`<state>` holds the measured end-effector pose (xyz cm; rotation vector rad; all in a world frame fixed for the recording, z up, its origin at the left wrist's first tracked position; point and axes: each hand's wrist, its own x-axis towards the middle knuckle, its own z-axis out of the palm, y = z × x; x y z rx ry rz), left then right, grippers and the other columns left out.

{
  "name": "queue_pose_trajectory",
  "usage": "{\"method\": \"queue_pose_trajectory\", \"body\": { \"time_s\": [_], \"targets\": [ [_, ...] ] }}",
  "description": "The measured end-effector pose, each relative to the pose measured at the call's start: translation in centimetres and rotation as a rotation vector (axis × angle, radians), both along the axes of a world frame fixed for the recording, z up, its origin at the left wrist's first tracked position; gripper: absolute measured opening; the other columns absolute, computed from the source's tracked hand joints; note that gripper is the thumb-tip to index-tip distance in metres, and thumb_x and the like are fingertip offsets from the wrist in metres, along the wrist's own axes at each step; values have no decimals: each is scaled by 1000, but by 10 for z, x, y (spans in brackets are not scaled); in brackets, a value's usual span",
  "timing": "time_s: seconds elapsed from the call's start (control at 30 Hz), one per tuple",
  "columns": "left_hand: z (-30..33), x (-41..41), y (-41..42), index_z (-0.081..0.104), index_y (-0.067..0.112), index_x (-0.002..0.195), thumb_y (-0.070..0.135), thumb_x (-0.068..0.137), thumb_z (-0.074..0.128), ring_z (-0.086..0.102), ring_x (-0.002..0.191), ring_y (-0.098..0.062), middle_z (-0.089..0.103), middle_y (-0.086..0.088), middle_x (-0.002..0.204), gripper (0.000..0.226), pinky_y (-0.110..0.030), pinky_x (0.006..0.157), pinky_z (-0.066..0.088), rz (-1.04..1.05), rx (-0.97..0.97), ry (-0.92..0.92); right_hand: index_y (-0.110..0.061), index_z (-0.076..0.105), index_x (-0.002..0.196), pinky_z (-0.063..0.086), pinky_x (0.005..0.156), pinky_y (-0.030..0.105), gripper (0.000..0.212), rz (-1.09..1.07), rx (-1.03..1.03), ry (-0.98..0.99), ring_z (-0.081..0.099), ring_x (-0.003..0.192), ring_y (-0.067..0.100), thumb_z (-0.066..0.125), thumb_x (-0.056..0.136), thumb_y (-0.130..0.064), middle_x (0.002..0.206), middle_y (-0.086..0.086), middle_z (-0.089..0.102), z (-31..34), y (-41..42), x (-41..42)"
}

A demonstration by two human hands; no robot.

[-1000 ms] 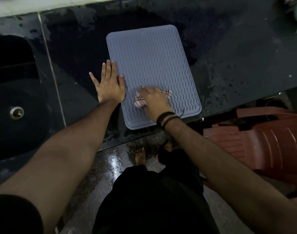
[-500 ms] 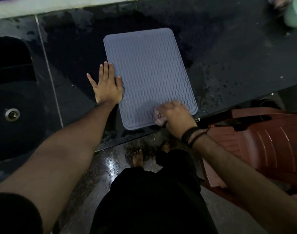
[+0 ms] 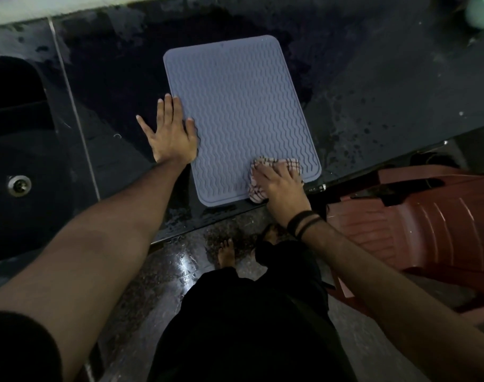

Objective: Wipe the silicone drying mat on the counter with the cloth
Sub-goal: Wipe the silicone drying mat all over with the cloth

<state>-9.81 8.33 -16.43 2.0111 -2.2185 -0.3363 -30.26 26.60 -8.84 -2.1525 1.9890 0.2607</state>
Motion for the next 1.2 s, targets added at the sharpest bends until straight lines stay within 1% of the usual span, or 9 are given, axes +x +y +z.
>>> {"method": "queue_pose_trajectory", "body": {
  "time_s": [0.13,0.23,0.33,0.43,0.6,0.77,0.97,1.13,1.2],
  "targets": [
    [1,1,2,14,17,161,43,105,16,6,155,-17,12,-1,169,62,-68,117,-7,-11,-4,16,-22,50,134,37,100,46,56,52,92,3,42,123,29,51,79,-8,136,-1,51,17,9,-10],
    [3,3,1,13,16,161,44,106,15,5,155,-17,11,-2,169,62,-67,118,-7,-34,12,29,-19,58,124,39,97,43,48,-74,55,-133,46,118,29,59,77,-7,125,3,58,34,-17,-14],
    [4,5,-1,11,17,161,44,108,15,4,155,-17,10,-1,169,60,-66,118,-8,-46,27,50,-16,55,130,41,100,46,54,-125,-77,-250,46,119,31,61,77,-8,129,6,57,39,-55,-5],
    [8,13,-6,16,17,161,39,109,21,14,154,-17,19,0,167,56,-64,120,-5,-55,20,136,-15,51,135,39,103,44,56,-83,-83,-299,44,122,30,60,80,-6,135,5,52,30,-94,21],
    [8,31,-15,25,16,159,33,110,27,23,151,-25,26,-6,165,52,-58,122,9,-203,-28,54,-14,46,137,34,103,43,57,-17,-38,-224,38,128,28,60,83,-8,142,3,45,-1,-116,57],
    [4,27,-13,25,15,159,34,109,20,22,152,-23,26,-5,165,54,-57,123,10,-178,-28,2,-16,44,140,29,108,46,66,114,-16,-159,35,132,29,67,78,-13,148,2,41,-12,-72,48],
    [6,28,-11,25,15,159,33,109,21,17,153,-21,23,-4,166,54,-56,123,6,-173,-17,35,-19,55,130,39,105,43,54,150,114,-256,44,124,28,58,79,-2,134,2,54,16,-73,21],
    [9,30,-15,21,18,160,35,109,22,9,155,-18,17,-2,168,54,-53,124,1,-179,18,70,-14,56,128,44,98,40,54,5,-238,-348,50,115,28,63,77,-1,127,6,59,31,-155,38],
    [10,31,-17,20,19,160,34,109,23,7,155,-17,16,-1,168,53,-51,125,0,-172,30,71,-14,51,135,42,102,40,59,19,-219,-341,47,119,28,61,78,-1,131,6,55,23,-179,57]
  ]
}}
